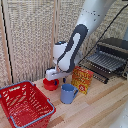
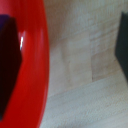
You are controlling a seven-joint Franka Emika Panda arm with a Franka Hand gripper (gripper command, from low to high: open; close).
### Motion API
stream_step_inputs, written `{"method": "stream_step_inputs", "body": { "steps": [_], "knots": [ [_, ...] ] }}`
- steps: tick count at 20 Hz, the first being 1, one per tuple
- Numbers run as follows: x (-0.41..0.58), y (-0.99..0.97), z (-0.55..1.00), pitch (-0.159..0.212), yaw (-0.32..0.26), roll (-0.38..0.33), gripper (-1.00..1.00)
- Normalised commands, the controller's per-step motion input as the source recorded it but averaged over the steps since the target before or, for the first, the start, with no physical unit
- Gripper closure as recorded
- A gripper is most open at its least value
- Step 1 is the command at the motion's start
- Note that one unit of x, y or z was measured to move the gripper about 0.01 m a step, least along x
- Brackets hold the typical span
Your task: Extend the gripper towards the oven tray handle. Grasp the handle and carefully pull the tray out of the oven. Move the gripper above the red bowl. Grab the red bowl gently. Lift the bowl and place it onto the oven tray.
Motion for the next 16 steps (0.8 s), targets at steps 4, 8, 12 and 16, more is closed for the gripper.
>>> {"method": "stream_step_inputs", "body": {
  "steps": [4, 8, 12, 16],
  "knots": [
    [0.039, 0.0, 0.0, 0.0, -0.006, 0.0, 1.0],
    [0.079, -0.01, 0.0, -0.051, -0.093, 0.0, 1.0],
    [0.157, -0.03, 0.04, -0.118, -0.189, 0.0, 1.0],
    [0.305, 0.0, 0.21, -0.066, -0.284, -0.017, 1.0]
  ]
}}
